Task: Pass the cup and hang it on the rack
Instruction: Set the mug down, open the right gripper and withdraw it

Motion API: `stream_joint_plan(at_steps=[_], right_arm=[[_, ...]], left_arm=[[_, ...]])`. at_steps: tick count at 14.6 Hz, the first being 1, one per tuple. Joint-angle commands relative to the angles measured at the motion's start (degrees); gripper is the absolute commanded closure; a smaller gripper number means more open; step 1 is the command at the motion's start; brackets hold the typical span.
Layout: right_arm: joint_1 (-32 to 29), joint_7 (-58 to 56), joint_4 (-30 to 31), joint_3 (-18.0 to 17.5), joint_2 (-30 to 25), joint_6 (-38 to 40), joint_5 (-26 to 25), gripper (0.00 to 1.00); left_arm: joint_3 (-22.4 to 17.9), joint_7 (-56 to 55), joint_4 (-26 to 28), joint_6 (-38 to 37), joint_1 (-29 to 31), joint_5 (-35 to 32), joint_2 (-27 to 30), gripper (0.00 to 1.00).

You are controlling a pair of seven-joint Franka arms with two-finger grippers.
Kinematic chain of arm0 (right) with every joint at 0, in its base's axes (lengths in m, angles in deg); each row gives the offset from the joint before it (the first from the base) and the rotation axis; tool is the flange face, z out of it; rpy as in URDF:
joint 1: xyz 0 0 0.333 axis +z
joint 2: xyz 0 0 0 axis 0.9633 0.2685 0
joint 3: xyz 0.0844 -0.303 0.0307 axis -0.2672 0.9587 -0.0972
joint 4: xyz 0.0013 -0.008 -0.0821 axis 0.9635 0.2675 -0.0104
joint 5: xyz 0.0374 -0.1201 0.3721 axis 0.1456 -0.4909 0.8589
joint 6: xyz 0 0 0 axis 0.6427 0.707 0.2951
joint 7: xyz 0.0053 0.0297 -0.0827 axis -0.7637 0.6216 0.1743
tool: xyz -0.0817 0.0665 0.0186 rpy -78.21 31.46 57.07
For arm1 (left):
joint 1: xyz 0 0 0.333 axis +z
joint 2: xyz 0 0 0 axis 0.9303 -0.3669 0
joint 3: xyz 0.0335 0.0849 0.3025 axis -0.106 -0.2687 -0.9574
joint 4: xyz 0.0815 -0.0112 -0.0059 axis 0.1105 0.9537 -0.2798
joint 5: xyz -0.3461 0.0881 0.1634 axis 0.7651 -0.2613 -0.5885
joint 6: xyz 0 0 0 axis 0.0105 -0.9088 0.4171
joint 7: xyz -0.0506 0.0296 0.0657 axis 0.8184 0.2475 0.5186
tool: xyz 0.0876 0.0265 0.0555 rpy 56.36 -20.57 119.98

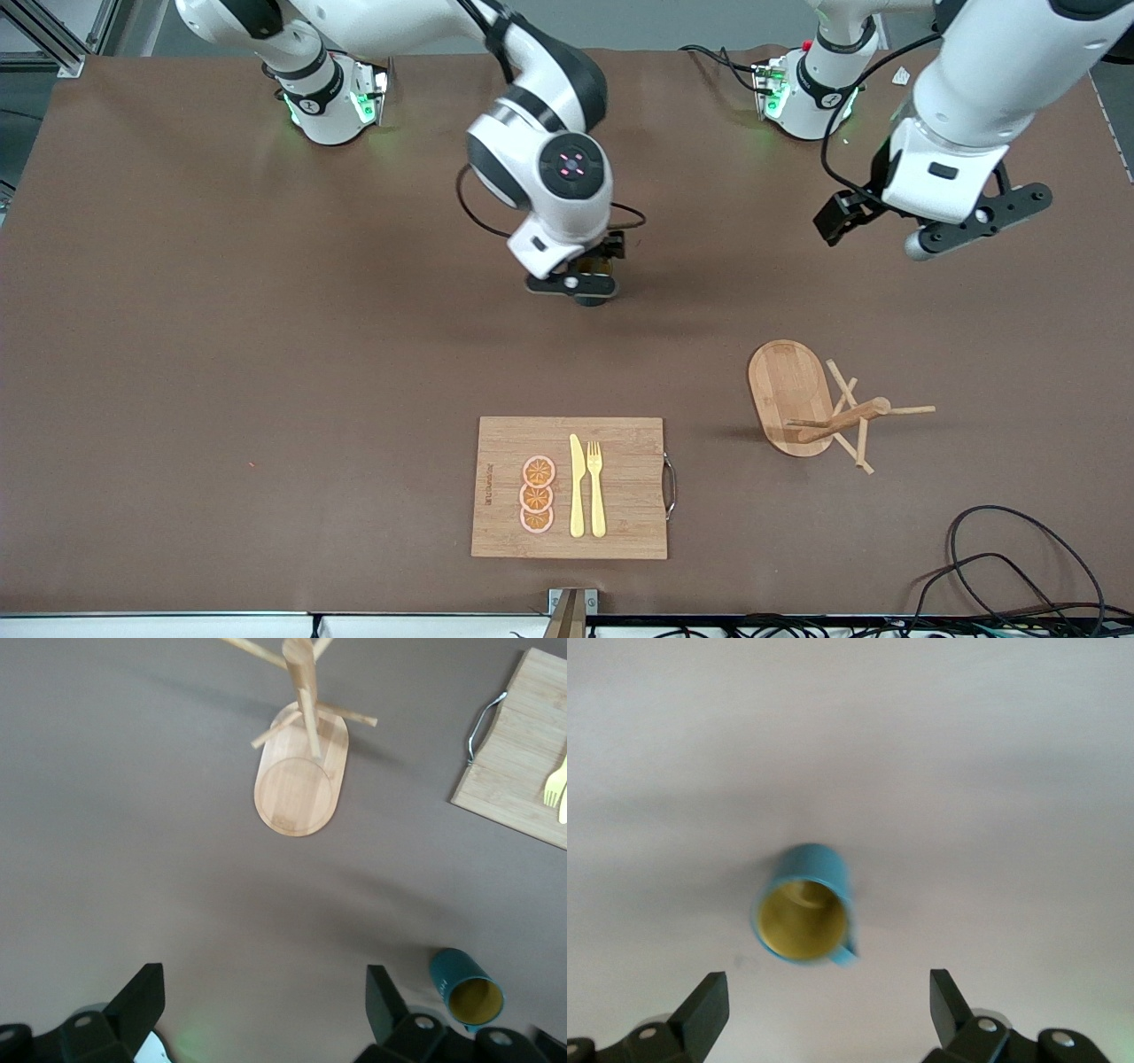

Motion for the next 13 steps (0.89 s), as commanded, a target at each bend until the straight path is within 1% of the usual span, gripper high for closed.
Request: stream_joint_plan(at_steps=[1, 3, 5, 7, 9, 10, 11, 13], right_arm=[[-4.8, -0.5, 3.3, -0.2, -9.5, 7.8, 0.2, 0.00], [-8.6, -1.2, 3.3, 0.3, -13.8, 11.1, -2.0, 0.00], [-13.2, -9.9, 3.3, 0.6, -17.2, 14.6, -5.2, 0.00], [-18.7, -14.9, 3.3, 0.8, -19.8, 16.0, -6.5, 0.00], [-23.0, -17.4, 3.3, 0.7, -21.5, 16.0, -9.3, 0.00], [-24.3, -21.5, 3.3, 0.7, -21.9, 16.0, -11.8, 0.00], [-26.1, -26.7, 3.3, 0.8, -22.5, 15.9, -13.2, 0.00], [-32.3, -34.3, 3.3, 0.6, -23.4, 15.8, -13.1, 0.00]], left_arm=[[2.3, -4.1, 0.1, -0.7, -0.3, -1.4, 0.1, 0.00], [3.6, -8.1, 0.0, -0.6, -2.9, -4.1, -0.4, 0.00], [3.8, -14.0, -0.3, -0.1, -7.3, -5.4, -2.0, 0.00], [3.8, -20.1, -0.3, -0.1, -11.1, -8.4, -3.3, 0.00], [3.8, -24.1, -0.4, 0.0, -14.9, -10.5, -4.7, 0.00], [3.8, -26.8, -0.4, 0.2, -16.7, -11.9, -5.4, 0.00], [3.8, -30.0, -0.4, 0.6, -19.4, -13.5, -6.6, 0.00], [3.8, -38.1, -0.6, 0.8, -25.7, -17.5, -10.0, 0.00]])
